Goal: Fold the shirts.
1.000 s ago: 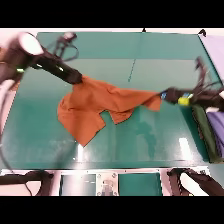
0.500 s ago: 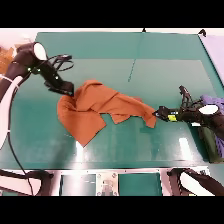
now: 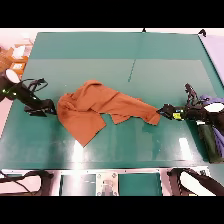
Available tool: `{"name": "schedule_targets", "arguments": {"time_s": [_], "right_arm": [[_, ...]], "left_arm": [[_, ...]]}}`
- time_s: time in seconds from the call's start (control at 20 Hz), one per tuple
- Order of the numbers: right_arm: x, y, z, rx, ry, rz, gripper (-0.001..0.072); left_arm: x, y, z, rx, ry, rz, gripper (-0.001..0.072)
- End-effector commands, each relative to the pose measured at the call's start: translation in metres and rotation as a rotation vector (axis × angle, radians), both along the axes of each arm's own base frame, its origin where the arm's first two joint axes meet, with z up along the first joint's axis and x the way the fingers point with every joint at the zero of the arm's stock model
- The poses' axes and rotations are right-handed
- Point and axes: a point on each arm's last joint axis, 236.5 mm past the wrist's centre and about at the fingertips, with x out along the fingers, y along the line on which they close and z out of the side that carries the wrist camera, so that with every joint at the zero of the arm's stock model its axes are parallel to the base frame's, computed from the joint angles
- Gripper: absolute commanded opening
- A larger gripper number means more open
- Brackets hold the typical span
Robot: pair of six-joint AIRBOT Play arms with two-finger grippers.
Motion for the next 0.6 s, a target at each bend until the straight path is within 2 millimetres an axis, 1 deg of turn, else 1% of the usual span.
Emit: {"name": "schedule_targets", "arguments": {"time_s": [0.0,0.1,0.15,0.2,0.35,0.55], "right_arm": [[-0.002,0.001,0.000,0.006,0.008,0.007,0.0014],[-0.002,0.001,0.000,0.007,0.009,0.007,0.0014],[-0.002,0.001,0.000,0.006,0.009,0.007,0.0014],[-0.002,0.001,0.000,0.007,0.009,0.007,0.0014],[-0.002,0.001,0.000,0.007,0.008,0.007,0.0014],[-0.003,0.002,0.000,0.009,0.011,0.009,0.0014]], "left_arm": [[0.021,-0.013,-0.021,-0.160,-0.076,0.114,0.0461],[0.023,-0.028,-0.035,-0.242,-0.039,0.127,0.0456],[0.022,-0.032,-0.041,-0.264,-0.021,0.127,0.0447],[0.018,-0.032,-0.047,-0.267,0.004,0.122,0.0412],[0.013,-0.029,-0.053,-0.248,0.023,0.109,0.0412],[0.020,-0.026,-0.055,-0.235,-0.005,0.121,0.0409]]}}
